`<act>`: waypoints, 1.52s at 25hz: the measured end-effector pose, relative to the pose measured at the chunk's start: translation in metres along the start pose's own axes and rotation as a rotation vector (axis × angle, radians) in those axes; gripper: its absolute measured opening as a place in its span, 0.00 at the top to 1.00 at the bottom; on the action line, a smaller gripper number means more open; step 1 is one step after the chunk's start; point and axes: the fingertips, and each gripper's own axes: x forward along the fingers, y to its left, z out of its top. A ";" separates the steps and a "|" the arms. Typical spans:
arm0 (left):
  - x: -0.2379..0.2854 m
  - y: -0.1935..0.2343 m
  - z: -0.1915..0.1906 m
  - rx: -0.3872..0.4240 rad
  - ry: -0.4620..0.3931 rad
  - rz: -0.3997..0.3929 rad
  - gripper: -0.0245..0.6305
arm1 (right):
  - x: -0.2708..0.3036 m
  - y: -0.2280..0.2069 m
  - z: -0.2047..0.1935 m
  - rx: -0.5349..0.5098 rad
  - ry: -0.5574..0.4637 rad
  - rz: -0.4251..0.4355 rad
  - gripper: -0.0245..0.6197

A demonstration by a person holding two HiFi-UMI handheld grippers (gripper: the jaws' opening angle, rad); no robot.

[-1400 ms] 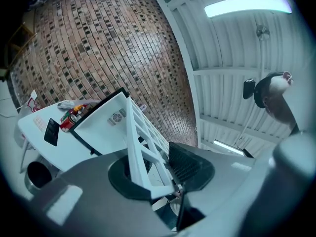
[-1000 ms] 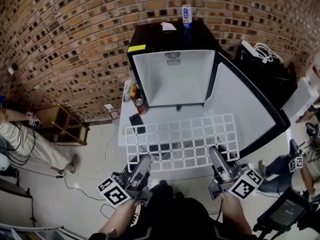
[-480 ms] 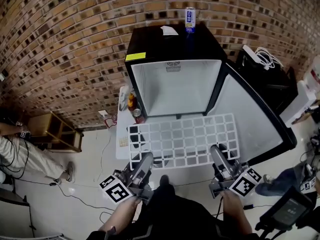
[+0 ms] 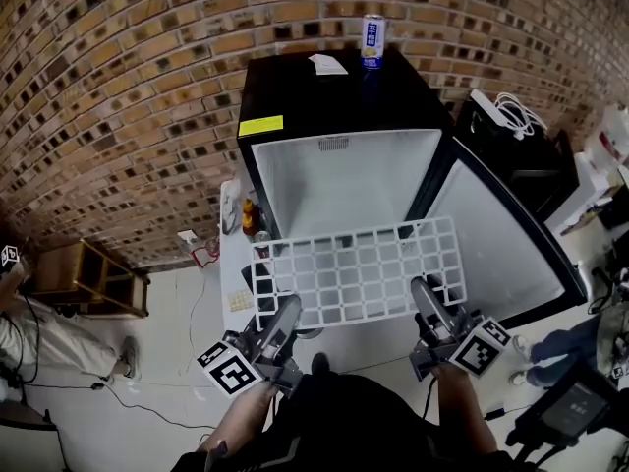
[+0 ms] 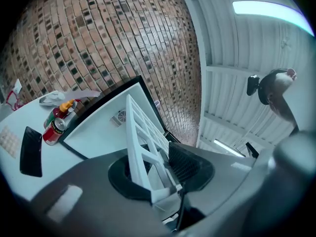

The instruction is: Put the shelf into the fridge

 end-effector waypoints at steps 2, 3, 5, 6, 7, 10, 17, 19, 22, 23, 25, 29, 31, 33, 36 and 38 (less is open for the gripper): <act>0.005 0.009 0.006 -0.010 0.009 -0.005 0.81 | 0.009 -0.003 0.001 0.001 0.002 -0.012 0.77; 0.008 0.012 0.009 -0.011 0.017 -0.009 0.81 | 0.014 -0.003 0.001 0.006 0.003 -0.018 0.77; 0.014 0.019 0.017 -0.008 0.031 -0.016 0.81 | 0.025 -0.005 0.002 0.014 0.000 -0.020 0.77; 0.016 0.024 0.019 -0.009 0.036 -0.018 0.81 | 0.030 -0.006 0.002 0.012 -0.004 -0.018 0.77; 0.018 0.029 0.022 -0.014 0.040 -0.019 0.81 | 0.035 -0.009 0.002 0.008 -0.008 -0.022 0.77; 0.027 0.042 0.027 -0.030 0.054 -0.017 0.81 | 0.045 -0.016 0.001 0.012 -0.004 -0.066 0.77; 0.052 0.064 0.033 -0.055 0.088 -0.019 0.81 | 0.063 -0.035 0.005 0.020 -0.002 -0.111 0.77; 0.059 0.068 0.032 -0.063 0.091 -0.014 0.81 | 0.067 -0.043 0.008 0.020 0.001 -0.115 0.77; 0.071 0.075 0.034 -0.065 0.090 0.002 0.81 | 0.077 -0.052 0.013 0.038 0.009 -0.120 0.77; 0.074 0.076 0.035 -0.062 0.089 0.009 0.81 | 0.079 -0.057 0.014 0.038 0.005 -0.115 0.77; 0.082 0.078 0.036 -0.058 0.092 0.021 0.81 | 0.082 -0.067 0.018 0.043 0.006 -0.105 0.77; 0.094 0.080 0.038 -0.057 0.105 0.040 0.81 | 0.093 -0.075 0.025 0.065 0.028 -0.085 0.77; 0.098 0.083 0.039 -0.055 0.105 0.055 0.81 | 0.098 -0.082 0.027 0.072 0.031 -0.075 0.77; 0.101 0.083 0.040 -0.049 0.103 0.067 0.81 | 0.100 -0.087 0.028 0.084 0.031 -0.071 0.77; 0.107 0.083 0.042 -0.042 0.103 0.072 0.81 | 0.103 -0.092 0.032 0.090 0.033 -0.062 0.77; 0.111 0.082 0.040 -0.047 0.106 0.067 0.81 | 0.102 -0.095 0.035 0.089 0.031 -0.064 0.77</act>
